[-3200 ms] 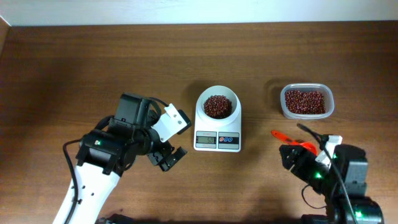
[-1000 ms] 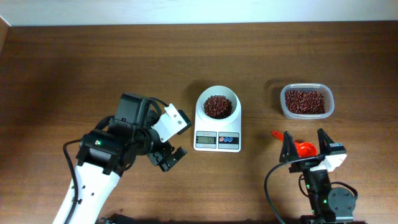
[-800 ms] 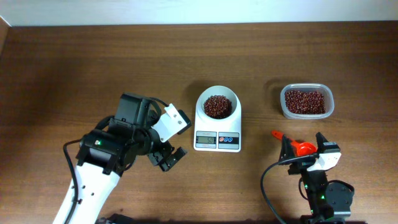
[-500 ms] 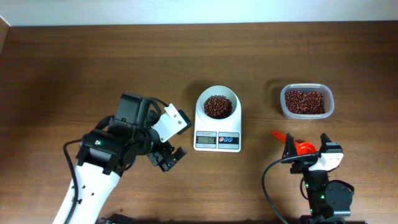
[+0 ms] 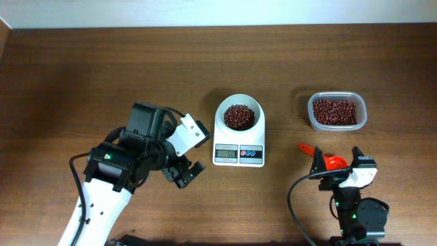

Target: Scoop and weigh 50g on scale

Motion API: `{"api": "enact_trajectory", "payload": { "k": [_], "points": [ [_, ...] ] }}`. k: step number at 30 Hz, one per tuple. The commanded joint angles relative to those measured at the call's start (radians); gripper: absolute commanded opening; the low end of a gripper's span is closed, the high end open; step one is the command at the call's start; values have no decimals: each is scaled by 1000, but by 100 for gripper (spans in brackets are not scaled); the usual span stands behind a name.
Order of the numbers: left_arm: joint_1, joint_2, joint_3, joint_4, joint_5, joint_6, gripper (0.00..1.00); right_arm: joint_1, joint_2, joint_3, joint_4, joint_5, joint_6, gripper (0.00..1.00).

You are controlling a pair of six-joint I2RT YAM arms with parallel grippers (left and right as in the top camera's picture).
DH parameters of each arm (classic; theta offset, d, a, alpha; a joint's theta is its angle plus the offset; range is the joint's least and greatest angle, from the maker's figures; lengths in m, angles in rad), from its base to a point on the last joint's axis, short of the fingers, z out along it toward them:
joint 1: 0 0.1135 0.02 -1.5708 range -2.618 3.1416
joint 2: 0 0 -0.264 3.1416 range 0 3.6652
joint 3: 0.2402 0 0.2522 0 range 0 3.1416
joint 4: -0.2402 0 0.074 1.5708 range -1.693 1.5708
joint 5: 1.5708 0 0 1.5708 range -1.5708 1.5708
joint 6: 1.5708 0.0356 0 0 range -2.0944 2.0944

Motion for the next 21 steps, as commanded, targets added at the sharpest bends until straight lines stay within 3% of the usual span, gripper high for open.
{"api": "enact_trajectory", "payload": {
  "k": [1, 21],
  "points": [
    [4, -10, 12, 1, 11, 17, 99, -6, -8, -5, -7, 16, -1, 99],
    [2, -27, 6, -2, 11, 17, 99, -6, -8, -5, -7, 16, -1, 99]
  ]
}}
